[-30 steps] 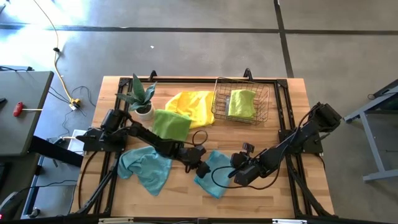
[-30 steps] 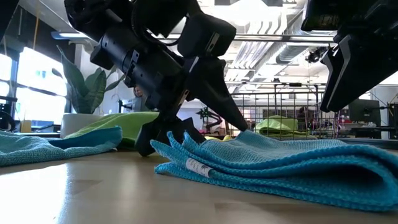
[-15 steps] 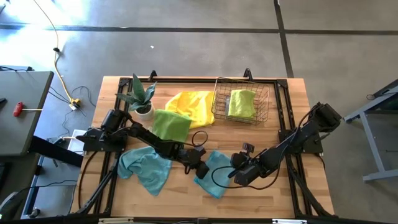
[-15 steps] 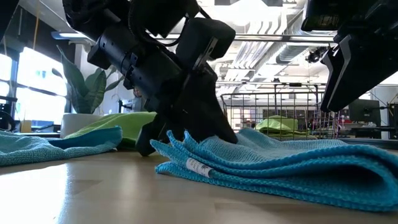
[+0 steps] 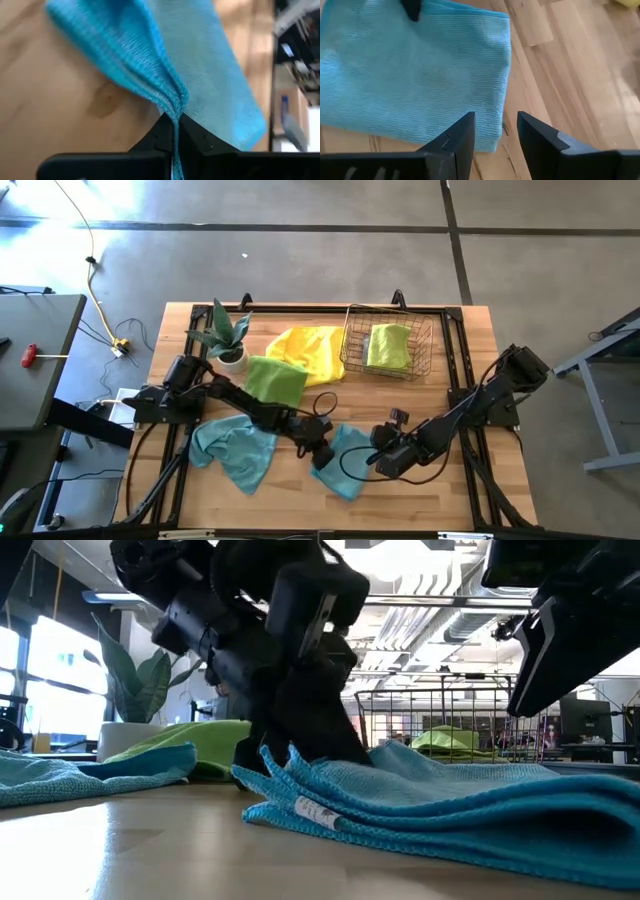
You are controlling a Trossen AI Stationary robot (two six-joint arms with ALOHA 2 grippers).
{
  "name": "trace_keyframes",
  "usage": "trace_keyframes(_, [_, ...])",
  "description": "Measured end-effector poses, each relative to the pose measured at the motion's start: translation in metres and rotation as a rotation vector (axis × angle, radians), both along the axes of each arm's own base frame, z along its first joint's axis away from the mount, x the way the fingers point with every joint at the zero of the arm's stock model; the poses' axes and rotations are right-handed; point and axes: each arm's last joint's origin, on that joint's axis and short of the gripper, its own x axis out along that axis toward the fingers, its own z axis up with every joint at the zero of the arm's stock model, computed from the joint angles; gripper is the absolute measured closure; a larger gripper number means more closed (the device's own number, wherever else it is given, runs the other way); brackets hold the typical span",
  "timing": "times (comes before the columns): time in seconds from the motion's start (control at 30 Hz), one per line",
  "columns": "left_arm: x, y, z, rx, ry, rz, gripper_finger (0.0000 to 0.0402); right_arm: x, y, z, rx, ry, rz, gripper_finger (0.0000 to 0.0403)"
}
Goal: Fold microfiber towels
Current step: Put the right blue microfiber towel into the wire basket
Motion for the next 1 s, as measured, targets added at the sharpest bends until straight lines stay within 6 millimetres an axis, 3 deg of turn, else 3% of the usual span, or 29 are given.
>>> trace_keyframes(0.27, [0.016, -0.011, 0.022, -0.041, -0.073, -0.335, 0.0400, 0.003, 0.003, 0.001, 0.040, -0.030, 0.005, 0.0263])
trace_keyframes(0.5, [0.018, -0.012, 0.031, 0.040, 0.047, -0.430, 0.0400, 0.022, 0.003, 0.010, 0.131, -0.199, -0.032, 0.0263])
trace_keyframes(0.73, [0.015, -0.006, 0.044, 0.305, 0.253, -0.488, 0.0400, 0.031, -0.007, 0.012, 0.144, -0.237, -0.072, 0.0263])
trace_keyframes(0.87, [0.016, -0.002, 0.056, 0.507, 0.326, -0.532, 0.0401, 0.040, -0.022, 0.014, 0.068, -0.284, -0.124, 0.0263])
trace_keyframes(1.0, [0.019, 0.002, 0.070, 0.699, 0.371, -0.544, 0.0401, 0.045, -0.039, 0.014, 0.018, -0.226, -0.065, 0.0263])
